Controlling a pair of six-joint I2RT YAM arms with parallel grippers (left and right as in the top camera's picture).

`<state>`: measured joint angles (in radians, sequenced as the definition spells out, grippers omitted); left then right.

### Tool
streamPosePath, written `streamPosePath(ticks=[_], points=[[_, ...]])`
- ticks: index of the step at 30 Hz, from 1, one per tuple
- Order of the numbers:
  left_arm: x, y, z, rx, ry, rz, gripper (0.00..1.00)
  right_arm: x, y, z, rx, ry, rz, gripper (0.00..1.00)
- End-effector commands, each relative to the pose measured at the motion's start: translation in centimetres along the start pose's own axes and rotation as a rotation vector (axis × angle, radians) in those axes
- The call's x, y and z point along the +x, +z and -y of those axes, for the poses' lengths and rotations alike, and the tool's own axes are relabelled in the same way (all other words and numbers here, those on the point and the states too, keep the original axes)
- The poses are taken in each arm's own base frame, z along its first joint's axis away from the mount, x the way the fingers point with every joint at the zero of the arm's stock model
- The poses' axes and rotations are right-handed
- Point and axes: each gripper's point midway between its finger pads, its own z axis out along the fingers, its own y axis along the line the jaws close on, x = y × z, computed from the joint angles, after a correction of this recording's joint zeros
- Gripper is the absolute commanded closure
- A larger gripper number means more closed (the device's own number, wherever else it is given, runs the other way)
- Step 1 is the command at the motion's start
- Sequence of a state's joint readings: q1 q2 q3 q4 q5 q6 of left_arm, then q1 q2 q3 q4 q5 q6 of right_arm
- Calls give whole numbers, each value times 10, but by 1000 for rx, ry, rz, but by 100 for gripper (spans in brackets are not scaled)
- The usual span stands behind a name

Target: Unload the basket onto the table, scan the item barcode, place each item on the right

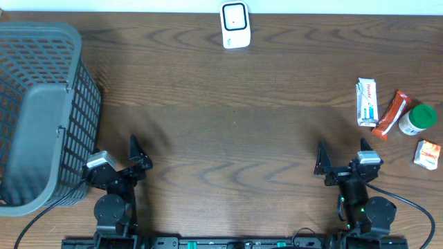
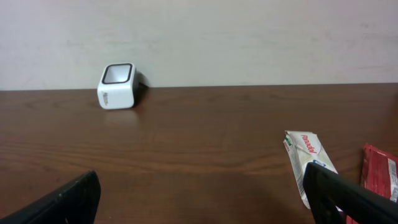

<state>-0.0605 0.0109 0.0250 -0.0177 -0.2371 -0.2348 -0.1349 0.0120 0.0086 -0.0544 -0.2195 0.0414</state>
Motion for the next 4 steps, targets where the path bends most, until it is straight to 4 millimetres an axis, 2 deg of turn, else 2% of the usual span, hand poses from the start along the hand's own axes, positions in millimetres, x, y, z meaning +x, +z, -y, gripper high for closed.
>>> streamPosePath(ticks=[1, 4], points=[[16, 1, -4, -9, 26, -45, 0, 1, 0, -2, -6, 9, 1, 1], [16, 1, -4, -9, 26, -45, 0, 1, 0, -2, -6, 9, 1, 1]])
